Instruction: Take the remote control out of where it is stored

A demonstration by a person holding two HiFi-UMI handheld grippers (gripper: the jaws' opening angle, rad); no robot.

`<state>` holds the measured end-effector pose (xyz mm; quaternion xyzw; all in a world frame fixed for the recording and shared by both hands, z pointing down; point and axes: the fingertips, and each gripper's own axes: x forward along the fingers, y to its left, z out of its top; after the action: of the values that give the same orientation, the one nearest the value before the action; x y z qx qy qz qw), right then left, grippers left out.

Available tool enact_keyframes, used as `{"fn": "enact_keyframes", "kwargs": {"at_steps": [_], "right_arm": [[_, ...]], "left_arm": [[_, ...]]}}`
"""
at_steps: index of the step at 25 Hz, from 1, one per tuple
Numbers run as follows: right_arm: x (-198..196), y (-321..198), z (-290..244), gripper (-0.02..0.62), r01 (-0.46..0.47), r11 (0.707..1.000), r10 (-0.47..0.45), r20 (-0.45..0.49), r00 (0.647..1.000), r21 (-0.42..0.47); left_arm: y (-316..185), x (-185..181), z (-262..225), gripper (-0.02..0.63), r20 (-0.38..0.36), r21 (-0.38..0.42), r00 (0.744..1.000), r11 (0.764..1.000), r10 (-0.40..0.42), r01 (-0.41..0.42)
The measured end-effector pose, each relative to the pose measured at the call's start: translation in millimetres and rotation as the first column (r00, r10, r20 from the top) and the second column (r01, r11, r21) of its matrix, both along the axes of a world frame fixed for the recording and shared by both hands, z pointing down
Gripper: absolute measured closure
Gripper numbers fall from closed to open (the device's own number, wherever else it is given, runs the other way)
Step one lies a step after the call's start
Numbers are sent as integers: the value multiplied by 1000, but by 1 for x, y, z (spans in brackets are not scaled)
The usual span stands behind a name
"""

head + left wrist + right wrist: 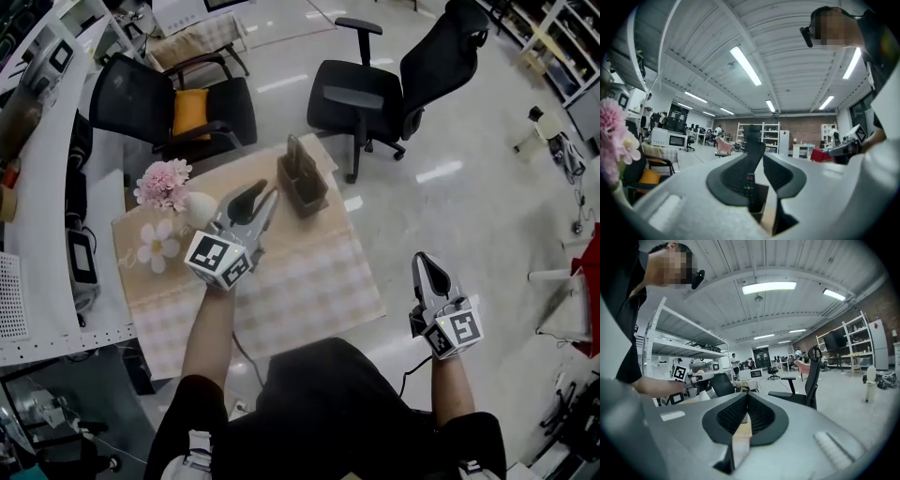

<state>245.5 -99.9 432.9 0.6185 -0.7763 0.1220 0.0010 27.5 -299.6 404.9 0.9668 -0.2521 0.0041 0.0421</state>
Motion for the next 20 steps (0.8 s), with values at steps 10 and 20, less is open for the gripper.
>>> {"fn": "enact_keyframes", "kwargs": {"at_steps": [10, 20], "right_arm": [[-10, -15, 16, 590, -27, 999, 28, 21, 999, -46], [2, -7, 44, 591, -85, 989, 88, 13, 996, -122]], "left_arm": [[-36, 39, 45, 462, 14, -62, 998, 997, 57, -56], [-59, 71, 93, 383, 14, -137, 993, 984, 117, -114]]}}
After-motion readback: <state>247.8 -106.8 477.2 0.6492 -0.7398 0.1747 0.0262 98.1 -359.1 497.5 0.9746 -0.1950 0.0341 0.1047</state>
